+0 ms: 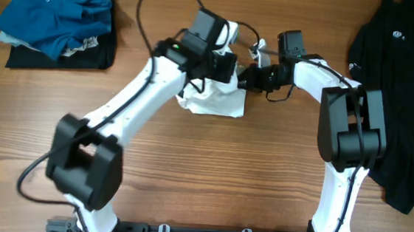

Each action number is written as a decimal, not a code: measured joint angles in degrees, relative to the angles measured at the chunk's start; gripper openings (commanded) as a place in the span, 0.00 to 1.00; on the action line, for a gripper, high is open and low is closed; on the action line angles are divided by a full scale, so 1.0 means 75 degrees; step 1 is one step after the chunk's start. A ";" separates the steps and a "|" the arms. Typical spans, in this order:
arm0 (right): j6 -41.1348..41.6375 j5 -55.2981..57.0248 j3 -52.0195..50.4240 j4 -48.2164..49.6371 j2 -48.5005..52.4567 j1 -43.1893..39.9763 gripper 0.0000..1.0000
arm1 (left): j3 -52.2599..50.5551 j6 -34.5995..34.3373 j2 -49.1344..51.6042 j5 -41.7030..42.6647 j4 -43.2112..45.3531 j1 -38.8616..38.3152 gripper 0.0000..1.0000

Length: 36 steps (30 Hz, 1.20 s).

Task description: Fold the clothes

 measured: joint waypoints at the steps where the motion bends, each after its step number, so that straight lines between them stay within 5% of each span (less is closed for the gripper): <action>1: 0.0003 -0.0189 -0.0003 0.0061 0.0055 -0.0064 0.05 | 0.0000 -0.0175 0.0207 -0.0026 0.0125 -0.0087 0.32; 7: 0.0353 -0.1661 0.0195 0.0329 -0.0154 -0.1556 0.06 | 0.0000 -0.0460 0.0367 -0.0050 0.0210 -0.0309 0.48; 8: 0.0481 -0.1769 0.0204 0.0425 -0.0428 -0.1845 0.11 | 0.0000 -0.0475 0.0367 -0.0050 0.0239 -0.0306 0.62; 9: 0.0635 -0.1880 0.0233 0.0551 -0.0889 -0.2183 0.16 | 0.0000 -0.0495 0.0367 -0.0050 0.0239 -0.0306 0.90; 10: 0.0796 -0.1947 0.0297 0.0656 -0.1352 -0.2422 0.20 | 0.0000 -0.0519 0.0367 -0.0052 0.0242 -0.0306 1.00; 16: 0.0746 -0.2040 0.0539 -0.0157 -0.2463 -0.2582 0.61 | 0.0603 -0.0530 0.0280 -0.0169 -0.0166 0.0023 1.00; 18: 0.0268 -0.1594 0.0527 -0.0796 -0.2463 -0.2372 0.74 | 0.1510 -0.0533 -0.0493 -0.0358 -0.0848 0.1003 1.00; 22: -0.0659 -0.0306 0.0513 -0.1396 -0.2460 -0.1355 0.82 | 0.2212 -0.0542 -0.2856 -0.0603 -0.1416 0.3459 1.00; 27: -0.1349 0.2186 0.0921 -0.1915 -0.2457 0.1081 0.63 | 0.2229 -0.0673 -0.2856 -0.0685 -0.2981 0.5639 1.00; 31: -0.1813 0.4593 0.1486 -0.1792 -0.2457 0.2783 0.44 | 0.2148 -0.0676 -0.2049 -0.0682 -0.3112 0.6012 1.00; 36: -0.2457 0.6140 0.1489 -0.0906 -0.2291 0.3503 0.22 | 0.2148 -0.0676 -0.1705 -0.0682 -0.3083 0.6286 1.00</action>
